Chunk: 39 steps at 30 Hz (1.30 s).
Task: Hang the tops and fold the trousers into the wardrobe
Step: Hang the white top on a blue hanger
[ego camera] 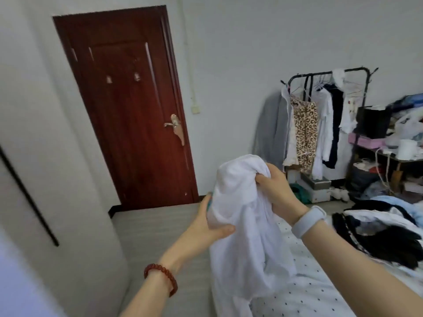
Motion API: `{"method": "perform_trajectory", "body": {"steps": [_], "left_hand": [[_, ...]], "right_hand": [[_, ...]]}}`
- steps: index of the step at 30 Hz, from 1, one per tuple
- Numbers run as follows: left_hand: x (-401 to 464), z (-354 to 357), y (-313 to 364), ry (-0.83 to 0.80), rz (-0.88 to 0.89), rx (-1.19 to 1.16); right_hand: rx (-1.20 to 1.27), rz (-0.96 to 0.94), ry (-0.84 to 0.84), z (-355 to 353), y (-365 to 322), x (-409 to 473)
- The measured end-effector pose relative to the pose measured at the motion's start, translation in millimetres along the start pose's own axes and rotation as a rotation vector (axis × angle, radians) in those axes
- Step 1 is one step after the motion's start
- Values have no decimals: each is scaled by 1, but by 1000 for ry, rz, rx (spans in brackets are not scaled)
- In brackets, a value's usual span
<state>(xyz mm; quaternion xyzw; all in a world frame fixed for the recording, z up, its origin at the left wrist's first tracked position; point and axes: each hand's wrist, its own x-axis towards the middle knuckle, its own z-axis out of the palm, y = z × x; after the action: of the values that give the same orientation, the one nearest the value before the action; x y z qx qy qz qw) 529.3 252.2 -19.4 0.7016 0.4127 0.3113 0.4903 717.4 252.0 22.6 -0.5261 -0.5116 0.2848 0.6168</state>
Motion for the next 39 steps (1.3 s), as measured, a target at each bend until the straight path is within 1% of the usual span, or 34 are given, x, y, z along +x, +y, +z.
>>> {"method": "perform_trajectory", "body": {"steps": [2,4,6,9,11,12,13,14,15,16,18,19,20,21,22,24,26,27,29,30,32,33,34,36,38,39], "left_hand": [[-42,-9,-22,202,-77,33],[-94,-25,-36,332,-106,46],[-139,-45,-39,478,-81,60],[-201,-78,-30,700,-78,155],[-236,-99,-23,789,-83,232],[-250,-106,-20,821,-92,239],[-258,-111,-19,850,-109,219],[-269,-115,-17,897,-143,186],[-276,-119,-15,929,-176,129],[-280,-123,-13,961,-208,56],[-288,-133,-9,1080,-235,-98],[-291,-138,-7,1139,-239,-175],[-294,-142,-3,1196,-247,-223],[-298,-146,1,1247,-242,-250],[-301,-149,4,1272,-241,-258],[-308,-155,10,1309,-229,-282],[-317,-158,15,1349,-203,-303],[-322,-159,19,1373,-169,-320],[-338,-164,26,1455,-47,-381],[-349,-166,29,1471,6,-396],[-373,-169,25,1440,61,-368],[-385,-168,20,1411,34,-333],[-398,-165,12,1380,-37,-284],[-417,-153,-8,1251,-183,-200],[-423,-136,-22,1147,-268,-135],[-422,-130,-25,1153,-295,-103]], "right_hand": [[-47,69,-130,29,6,-28],[-107,101,-284,56,12,-59],[-292,60,-393,73,17,-83],[-595,-8,-599,94,23,-112],[-732,-40,-727,116,22,-128],[-777,-108,-785,128,19,-137],[-768,-184,-853,139,15,-146],[-693,-252,-945,154,6,-159],[-554,-277,-1033,165,-3,-173],[-382,-253,-1135,174,-14,-188],[-36,-153,-1368,192,-31,-217],[47,-98,-1473,201,-33,-229],[72,-105,-1557,210,-35,-241],[74,-185,-1589,224,-32,-248],[82,-291,-1586,234,-31,-254],[85,-386,-1555,264,-21,-262],[95,-341,-1457,290,-15,-261],[75,-336,-1365,299,-15,-258],[66,-363,-1256,313,-27,-250],[98,-389,-1244,320,-36,-246],[149,-363,-1295,329,-62,-237],[180,-330,-1335,333,-76,-234],[240,-288,-1368,340,-90,-232],[312,-215,-1393,352,-113,-230],[331,-229,-1410,361,-130,-234],[321,-251,-1420,365,-134,-236]]}}
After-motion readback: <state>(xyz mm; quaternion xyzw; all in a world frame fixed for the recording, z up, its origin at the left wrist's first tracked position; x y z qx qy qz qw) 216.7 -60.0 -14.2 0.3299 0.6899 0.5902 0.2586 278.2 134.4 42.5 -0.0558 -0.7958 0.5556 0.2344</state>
